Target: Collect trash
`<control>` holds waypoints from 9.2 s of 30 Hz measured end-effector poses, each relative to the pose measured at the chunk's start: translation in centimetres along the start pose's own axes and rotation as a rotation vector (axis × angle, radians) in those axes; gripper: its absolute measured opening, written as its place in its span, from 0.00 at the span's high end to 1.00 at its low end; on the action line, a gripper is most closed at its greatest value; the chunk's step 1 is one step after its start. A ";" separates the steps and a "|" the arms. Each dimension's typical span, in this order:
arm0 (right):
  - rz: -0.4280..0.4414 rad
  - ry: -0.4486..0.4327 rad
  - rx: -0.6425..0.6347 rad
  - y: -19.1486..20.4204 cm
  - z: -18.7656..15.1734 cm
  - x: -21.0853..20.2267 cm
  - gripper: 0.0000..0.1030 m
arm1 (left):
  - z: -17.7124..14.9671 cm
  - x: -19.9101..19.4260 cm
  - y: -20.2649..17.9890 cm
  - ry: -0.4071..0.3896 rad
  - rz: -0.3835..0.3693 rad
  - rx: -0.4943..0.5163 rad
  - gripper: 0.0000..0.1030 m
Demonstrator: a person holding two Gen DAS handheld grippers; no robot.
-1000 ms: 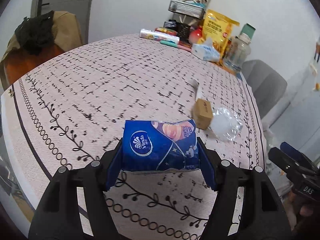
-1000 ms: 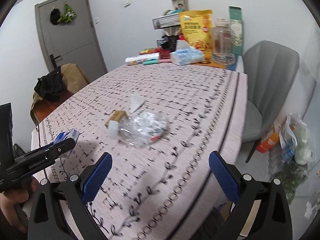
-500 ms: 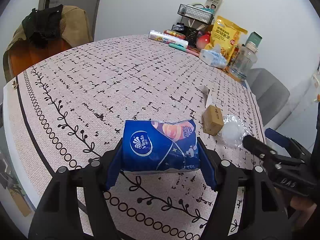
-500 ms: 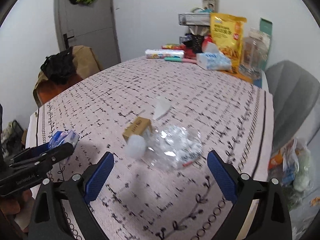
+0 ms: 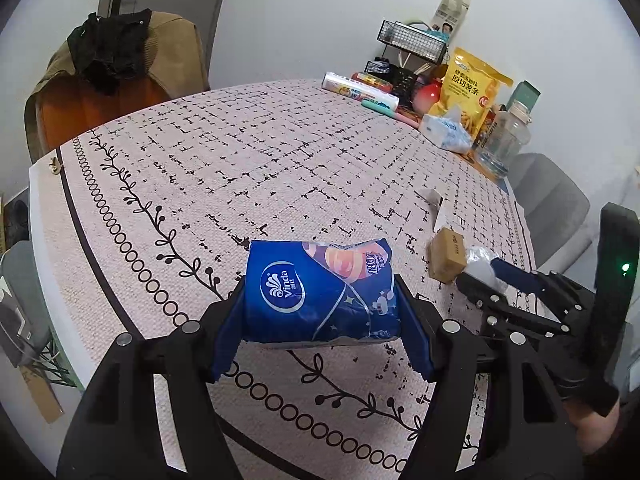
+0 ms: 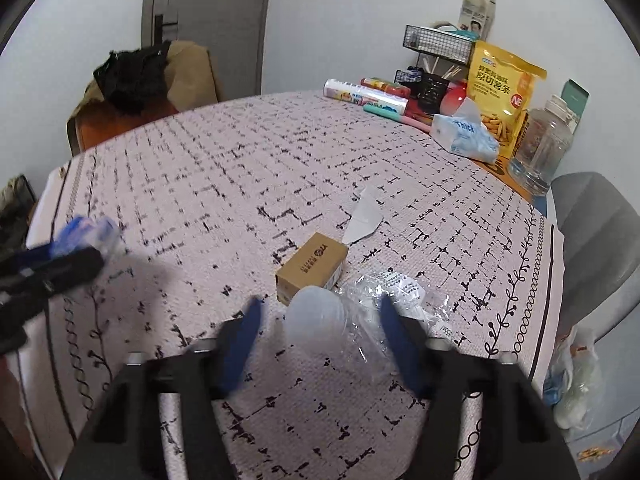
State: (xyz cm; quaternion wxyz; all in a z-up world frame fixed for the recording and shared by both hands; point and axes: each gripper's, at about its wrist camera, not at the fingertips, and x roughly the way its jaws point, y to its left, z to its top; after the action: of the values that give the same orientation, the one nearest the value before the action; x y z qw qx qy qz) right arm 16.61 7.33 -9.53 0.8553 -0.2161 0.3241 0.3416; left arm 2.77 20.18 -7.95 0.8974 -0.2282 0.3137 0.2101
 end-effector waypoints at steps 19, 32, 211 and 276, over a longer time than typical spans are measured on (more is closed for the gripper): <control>0.098 -0.196 0.261 -8.5 -4.1 -10.4 0.64 | -0.1 -1.1 -8.3 -0.006 -0.154 0.131 0.34; -0.024 -0.205 0.452 -17.8 -10.3 -14.0 0.64 | -0.9 -1.1 -18.9 0.003 -0.282 0.295 0.34; 0.137 -0.059 0.582 -18.5 -4.9 -3.0 0.71 | 6.1 16.0 -15.0 0.196 -0.141 0.091 0.67; -0.112 0.013 0.988 -35.7 -30.1 -7.3 0.70 | -13.2 11.6 -39.8 0.431 -0.442 0.507 0.98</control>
State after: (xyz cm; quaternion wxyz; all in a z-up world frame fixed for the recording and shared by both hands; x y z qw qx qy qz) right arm 26.15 -37.70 -20.11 0.8705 0.1960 0.4405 0.0994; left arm 25.63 -16.38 -13.75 0.8625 -0.1001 0.4802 -0.1247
